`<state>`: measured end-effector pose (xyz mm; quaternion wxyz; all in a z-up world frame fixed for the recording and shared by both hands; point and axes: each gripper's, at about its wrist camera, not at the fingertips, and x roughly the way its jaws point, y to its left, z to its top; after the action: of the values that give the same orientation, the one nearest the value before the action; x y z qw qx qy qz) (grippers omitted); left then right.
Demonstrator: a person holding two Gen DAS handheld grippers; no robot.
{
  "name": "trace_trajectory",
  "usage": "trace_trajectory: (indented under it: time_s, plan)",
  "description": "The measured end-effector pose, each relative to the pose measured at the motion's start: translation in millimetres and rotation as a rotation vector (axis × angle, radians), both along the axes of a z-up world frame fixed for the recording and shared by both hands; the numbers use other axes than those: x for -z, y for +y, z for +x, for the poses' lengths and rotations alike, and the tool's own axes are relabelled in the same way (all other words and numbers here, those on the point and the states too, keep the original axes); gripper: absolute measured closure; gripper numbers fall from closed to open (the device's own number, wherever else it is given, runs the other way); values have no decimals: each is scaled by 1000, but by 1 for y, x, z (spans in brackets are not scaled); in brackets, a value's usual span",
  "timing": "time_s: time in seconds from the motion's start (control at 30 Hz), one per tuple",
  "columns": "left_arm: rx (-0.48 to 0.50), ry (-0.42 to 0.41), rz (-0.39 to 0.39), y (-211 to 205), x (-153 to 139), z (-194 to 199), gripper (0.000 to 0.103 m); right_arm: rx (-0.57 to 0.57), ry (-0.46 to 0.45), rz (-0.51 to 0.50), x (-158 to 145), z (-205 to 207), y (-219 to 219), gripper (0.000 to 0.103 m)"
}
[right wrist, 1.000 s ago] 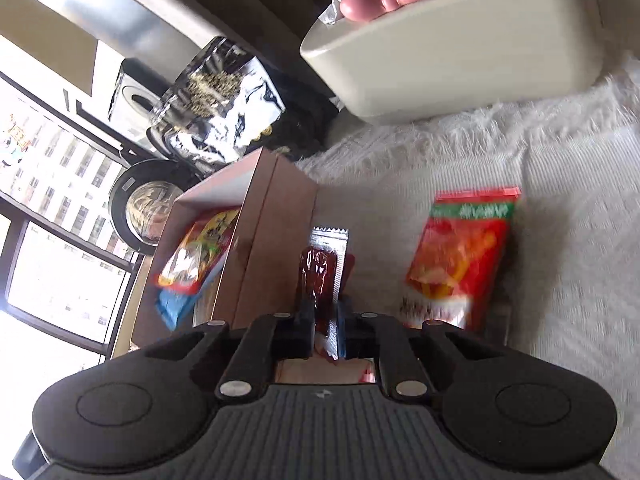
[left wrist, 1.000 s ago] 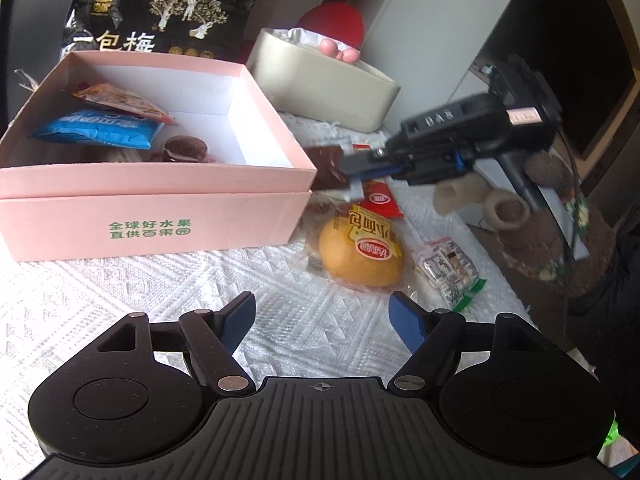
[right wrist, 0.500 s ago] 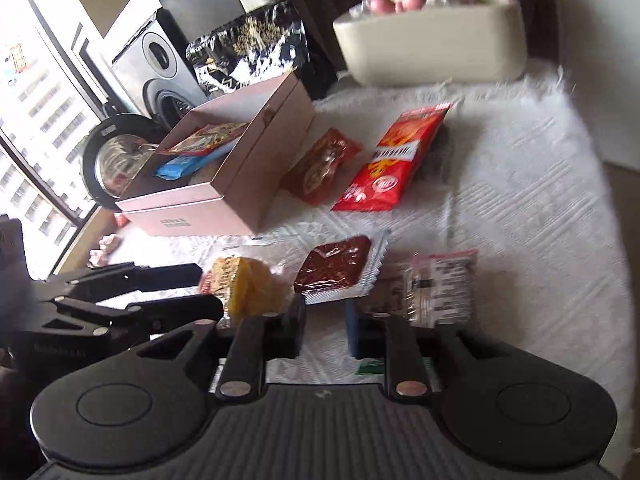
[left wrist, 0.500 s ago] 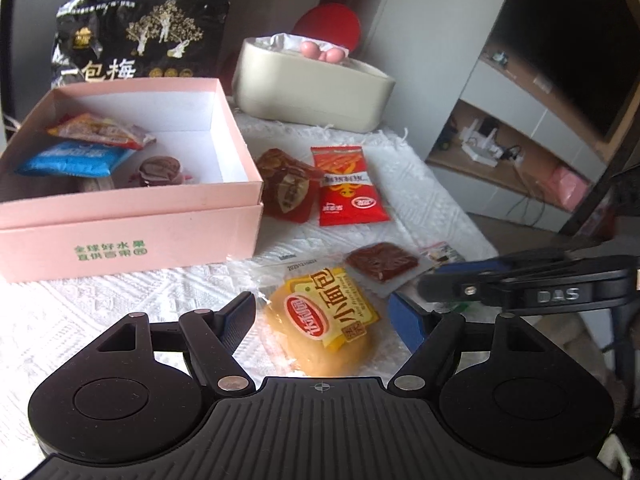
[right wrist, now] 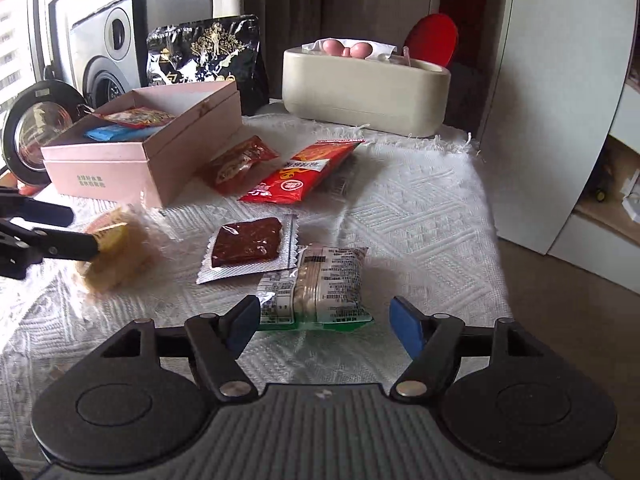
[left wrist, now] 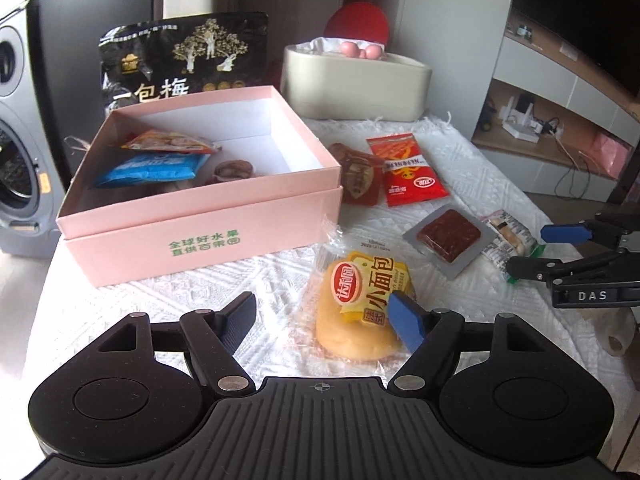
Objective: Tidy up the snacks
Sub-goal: 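Grasp the yellow bread bag with the left tool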
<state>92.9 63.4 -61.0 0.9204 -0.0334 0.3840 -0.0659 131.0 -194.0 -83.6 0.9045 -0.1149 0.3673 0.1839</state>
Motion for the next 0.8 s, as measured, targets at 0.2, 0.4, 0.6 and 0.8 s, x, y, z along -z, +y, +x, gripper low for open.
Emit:
trace_trajectory:
  time_s: [0.2, 0.4, 0.6, 0.8]
  plan:
    - [132, -33, 8, -28, -2, 5, 32, 38, 91, 98, 12, 6, -2, 19]
    - [95, -23, 47, -37, 9, 25, 32, -8, 119, 84, 16, 0, 0, 0]
    - [24, -33, 18, -7, 15, 15, 29, -28, 157, 34, 12, 0, 6, 0]
    - [-45, -58, -48, 32, 18, -6, 30, 13, 5, 104, -24, 13, 12, 11]
